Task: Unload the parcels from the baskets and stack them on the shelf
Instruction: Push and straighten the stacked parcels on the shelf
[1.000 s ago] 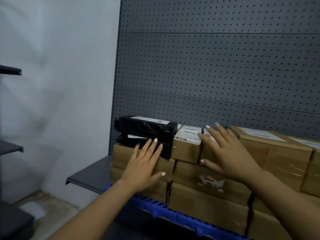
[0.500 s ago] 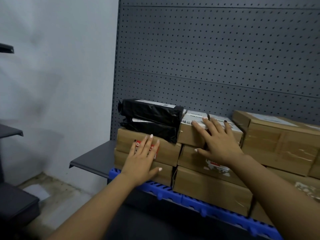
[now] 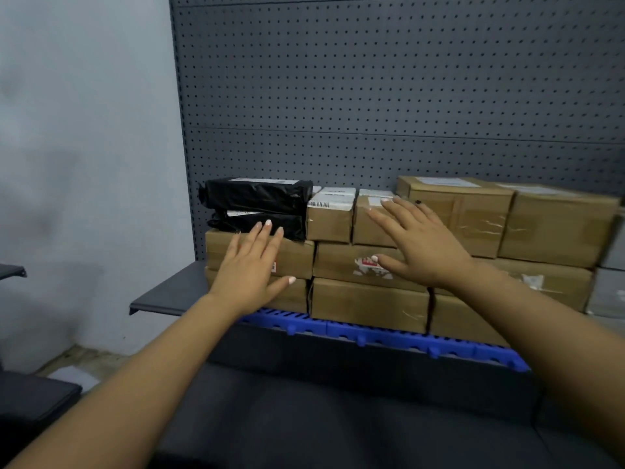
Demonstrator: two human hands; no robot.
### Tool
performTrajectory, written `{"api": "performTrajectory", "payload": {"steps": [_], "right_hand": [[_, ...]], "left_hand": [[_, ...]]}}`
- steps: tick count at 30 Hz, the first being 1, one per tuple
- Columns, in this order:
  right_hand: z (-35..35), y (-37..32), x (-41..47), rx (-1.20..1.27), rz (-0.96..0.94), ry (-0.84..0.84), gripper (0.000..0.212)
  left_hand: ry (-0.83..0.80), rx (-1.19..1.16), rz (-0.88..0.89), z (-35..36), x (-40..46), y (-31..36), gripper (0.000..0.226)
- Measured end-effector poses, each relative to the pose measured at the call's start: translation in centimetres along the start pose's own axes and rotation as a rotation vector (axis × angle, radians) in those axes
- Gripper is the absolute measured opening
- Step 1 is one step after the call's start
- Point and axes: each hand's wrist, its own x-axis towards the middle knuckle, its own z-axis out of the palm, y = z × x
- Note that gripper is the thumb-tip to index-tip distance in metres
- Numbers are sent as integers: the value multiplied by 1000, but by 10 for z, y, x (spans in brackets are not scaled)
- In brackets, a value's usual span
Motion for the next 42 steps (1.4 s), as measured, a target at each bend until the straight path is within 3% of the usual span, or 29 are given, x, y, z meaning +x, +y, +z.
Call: {"api": "performTrajectory", "payload": {"steps": [4,12,22,36,42], "right_hand": [[-3,-7,-25,44,39,-25,76],[31,-67,-18,121,-37,-133,79],[126,-125,15,150,-120,-211,80],[193,-134,46,200,6,74,79],[198,-135,47,248,-9,76,76]], "left_hand": [[5,-31,13,-2,-22,4,87],[-140,-18,-130,36,-71,-25,98],[-228,-88,-282,91,-76,-79,93],[-101,-453,-432,133,-11,-116,119],[-3,-599,-528,132,-4,-100,117]]}}
